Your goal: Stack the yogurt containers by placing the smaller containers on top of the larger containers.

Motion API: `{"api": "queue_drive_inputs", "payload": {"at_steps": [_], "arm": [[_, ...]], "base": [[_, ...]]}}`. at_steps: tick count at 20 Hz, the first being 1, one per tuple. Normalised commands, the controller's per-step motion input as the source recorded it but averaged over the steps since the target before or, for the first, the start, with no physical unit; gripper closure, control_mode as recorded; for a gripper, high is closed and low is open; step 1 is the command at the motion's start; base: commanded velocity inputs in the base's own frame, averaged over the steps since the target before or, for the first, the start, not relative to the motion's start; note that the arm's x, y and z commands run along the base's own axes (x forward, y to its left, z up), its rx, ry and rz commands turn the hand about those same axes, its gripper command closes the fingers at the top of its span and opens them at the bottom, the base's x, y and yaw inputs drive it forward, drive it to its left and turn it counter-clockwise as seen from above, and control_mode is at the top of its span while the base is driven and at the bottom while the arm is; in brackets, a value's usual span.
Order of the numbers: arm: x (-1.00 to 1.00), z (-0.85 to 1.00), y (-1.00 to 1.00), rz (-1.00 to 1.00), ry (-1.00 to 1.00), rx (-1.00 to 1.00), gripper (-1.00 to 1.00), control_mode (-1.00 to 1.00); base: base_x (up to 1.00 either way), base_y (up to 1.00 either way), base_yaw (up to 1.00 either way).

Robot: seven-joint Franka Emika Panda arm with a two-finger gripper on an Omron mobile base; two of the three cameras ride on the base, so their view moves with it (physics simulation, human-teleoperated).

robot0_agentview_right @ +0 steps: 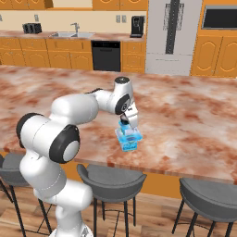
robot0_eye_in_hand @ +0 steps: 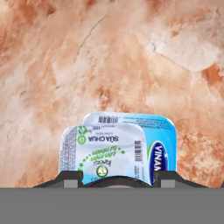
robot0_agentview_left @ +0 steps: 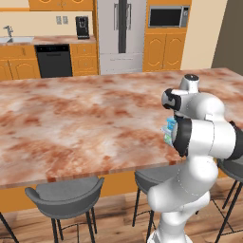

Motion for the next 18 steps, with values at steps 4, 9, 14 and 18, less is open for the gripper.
{"api": "queue_drive_inputs", "payload": {"at_steps": [4, 9, 14, 18], "arm": [[0.1, -0.06, 0.0, -0.01, 0.0, 0.0, 1.0, -1.0], [0.08, -0.06, -0.01, -0.01, 0.0, 0.0, 1.0, -1.0], [0.03, -0.05, -0.02, -0.01, 0.0, 0.0, 1.0, -1.0], [0.04, -0.06, -0.01, -0.01, 0.0, 0.0, 1.0, -1.0]], "base": [[0.0, 0.0, 0.0], [0.0, 0.0, 0.0], [0.0, 0.0, 0.0], [0.0, 0.0, 0.0]]}}
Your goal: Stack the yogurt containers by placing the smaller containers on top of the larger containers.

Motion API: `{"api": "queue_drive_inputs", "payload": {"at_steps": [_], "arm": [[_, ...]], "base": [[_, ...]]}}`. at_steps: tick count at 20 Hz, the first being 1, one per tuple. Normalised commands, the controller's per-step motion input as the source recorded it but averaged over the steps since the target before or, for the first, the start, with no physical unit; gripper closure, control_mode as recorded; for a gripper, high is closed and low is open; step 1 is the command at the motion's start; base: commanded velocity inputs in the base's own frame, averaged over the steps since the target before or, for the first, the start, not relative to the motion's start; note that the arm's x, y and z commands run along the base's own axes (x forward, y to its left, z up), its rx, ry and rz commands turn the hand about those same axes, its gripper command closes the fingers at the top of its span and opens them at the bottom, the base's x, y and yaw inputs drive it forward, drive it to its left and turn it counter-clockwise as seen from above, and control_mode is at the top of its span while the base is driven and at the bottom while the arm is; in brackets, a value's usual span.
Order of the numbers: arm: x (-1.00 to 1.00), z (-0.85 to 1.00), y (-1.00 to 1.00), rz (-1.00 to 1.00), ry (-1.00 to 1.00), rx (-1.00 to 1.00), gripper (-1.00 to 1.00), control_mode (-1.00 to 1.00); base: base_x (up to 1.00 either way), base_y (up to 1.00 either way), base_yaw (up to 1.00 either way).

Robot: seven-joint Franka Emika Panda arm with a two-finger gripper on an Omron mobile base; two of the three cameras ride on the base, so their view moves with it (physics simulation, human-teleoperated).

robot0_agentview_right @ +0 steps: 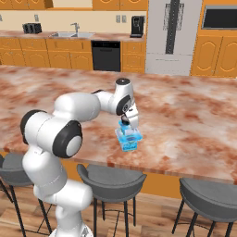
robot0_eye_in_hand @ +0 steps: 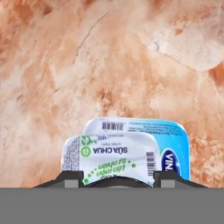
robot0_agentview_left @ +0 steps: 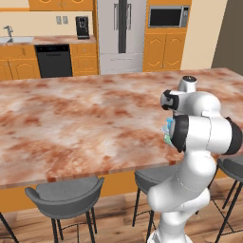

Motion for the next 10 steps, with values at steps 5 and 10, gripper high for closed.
{"api": "queue_drive_inputs", "payload": {"at_steps": [5, 10], "arm": [[0.06, -0.05, 0.0, -0.01, 0.0, 0.0, 1.0, -1.0], [0.06, -0.06, -0.01, -0.01, 0.0, 0.0, 1.0, -1.0]], "base": [[0.0, 0.0, 0.0], [0.0, 0.0, 0.0]]}}
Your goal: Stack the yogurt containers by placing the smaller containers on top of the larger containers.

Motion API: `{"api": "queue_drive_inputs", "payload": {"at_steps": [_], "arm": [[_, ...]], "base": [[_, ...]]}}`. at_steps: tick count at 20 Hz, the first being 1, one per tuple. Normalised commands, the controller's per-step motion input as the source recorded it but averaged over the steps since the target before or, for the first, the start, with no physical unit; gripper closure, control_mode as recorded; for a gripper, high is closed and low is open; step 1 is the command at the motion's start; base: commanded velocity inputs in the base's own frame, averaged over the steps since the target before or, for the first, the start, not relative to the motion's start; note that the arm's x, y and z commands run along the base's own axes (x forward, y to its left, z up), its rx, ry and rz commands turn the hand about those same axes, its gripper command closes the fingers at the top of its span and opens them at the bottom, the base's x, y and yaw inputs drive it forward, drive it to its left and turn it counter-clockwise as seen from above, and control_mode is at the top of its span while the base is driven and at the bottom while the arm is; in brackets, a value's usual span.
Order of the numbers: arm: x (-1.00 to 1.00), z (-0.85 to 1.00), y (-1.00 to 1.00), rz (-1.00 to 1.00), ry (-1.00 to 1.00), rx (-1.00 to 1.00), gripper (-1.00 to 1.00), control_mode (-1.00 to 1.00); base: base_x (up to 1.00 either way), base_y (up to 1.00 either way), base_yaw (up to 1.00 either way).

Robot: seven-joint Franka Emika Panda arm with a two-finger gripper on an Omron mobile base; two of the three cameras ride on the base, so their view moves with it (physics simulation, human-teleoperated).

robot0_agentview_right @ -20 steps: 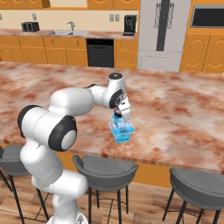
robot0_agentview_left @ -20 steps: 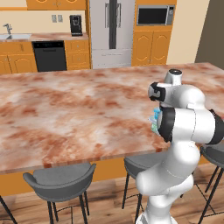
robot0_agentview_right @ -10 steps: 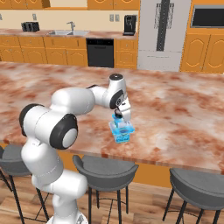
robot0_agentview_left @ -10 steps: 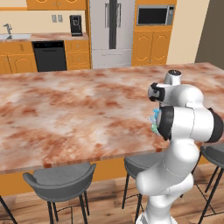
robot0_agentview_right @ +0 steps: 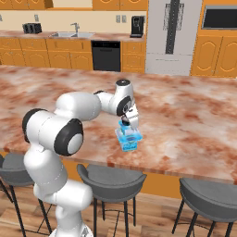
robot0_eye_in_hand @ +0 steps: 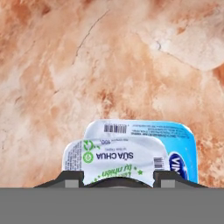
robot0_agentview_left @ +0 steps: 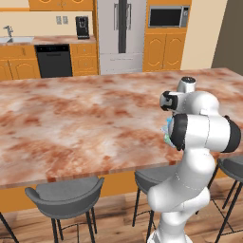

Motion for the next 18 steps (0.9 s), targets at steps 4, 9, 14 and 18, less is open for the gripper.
{"api": "queue_drive_inputs", "payload": {"at_steps": [4, 9, 14, 18], "arm": [[0.06, -0.05, -0.02, -0.01, 0.0, 0.0, 1.0, -1.0], [0.06, -0.05, -0.02, -0.01, 0.0, 0.0, 1.0, -1.0], [0.07, -0.05, -0.02, -0.01, 0.0, 0.0, 1.0, -1.0], [0.06, -0.04, -0.02, -0.01, 0.0, 0.0, 1.0, -1.0]], "base": [[0.0, 0.0, 0.0], [0.0, 0.0, 0.0], [0.0, 0.0, 0.0], [0.0, 0.0, 0.0]]}}
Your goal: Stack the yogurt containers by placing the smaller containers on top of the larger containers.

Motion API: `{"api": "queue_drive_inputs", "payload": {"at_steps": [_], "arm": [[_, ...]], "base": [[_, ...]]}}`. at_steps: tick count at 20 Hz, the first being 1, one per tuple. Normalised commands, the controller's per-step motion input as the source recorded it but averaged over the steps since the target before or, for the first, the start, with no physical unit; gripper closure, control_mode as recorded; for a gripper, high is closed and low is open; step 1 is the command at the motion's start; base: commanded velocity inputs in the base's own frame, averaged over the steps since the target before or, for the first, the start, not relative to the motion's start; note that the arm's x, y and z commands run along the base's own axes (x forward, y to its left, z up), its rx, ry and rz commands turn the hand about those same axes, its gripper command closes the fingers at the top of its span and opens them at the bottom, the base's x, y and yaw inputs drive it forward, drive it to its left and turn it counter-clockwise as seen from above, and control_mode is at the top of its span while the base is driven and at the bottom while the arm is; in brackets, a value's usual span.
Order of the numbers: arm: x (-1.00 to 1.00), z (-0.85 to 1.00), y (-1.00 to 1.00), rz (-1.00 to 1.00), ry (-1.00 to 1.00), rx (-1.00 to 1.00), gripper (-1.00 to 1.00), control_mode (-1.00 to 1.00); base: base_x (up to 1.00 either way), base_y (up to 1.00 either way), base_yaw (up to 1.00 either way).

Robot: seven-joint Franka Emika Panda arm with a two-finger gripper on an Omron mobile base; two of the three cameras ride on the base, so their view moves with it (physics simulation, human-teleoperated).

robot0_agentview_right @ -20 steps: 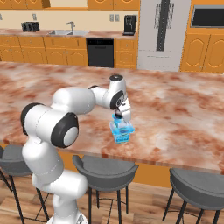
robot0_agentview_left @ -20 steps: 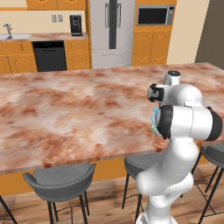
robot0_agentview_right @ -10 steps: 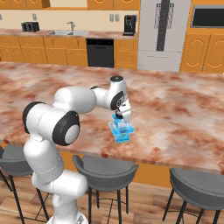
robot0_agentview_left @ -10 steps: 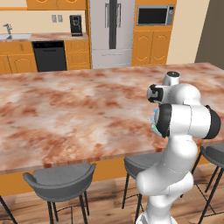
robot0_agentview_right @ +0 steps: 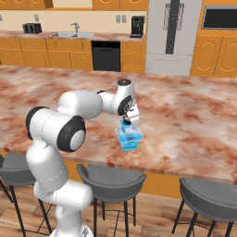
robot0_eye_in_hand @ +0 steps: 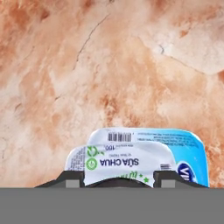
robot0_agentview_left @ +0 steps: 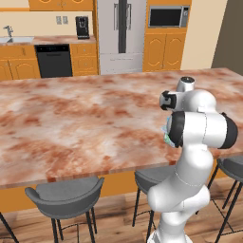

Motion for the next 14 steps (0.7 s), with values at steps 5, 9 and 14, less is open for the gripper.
{"api": "queue_drive_inputs", "payload": {"at_steps": [5, 9, 14], "arm": [[0.0, -0.01, 0.0, -0.01, 0.0, 0.0, 1.0, -1.0], [0.0, 0.0, 0.0, -0.01, 0.0, 0.0, -1.0, -1.0], [0.0, 0.0, 0.0, -0.01, 0.0, 0.0, -1.0, -1.0]], "base": [[0.0, 0.0, 0.0], [0.0, 0.0, 0.0], [0.0, 0.0, 0.0]]}}
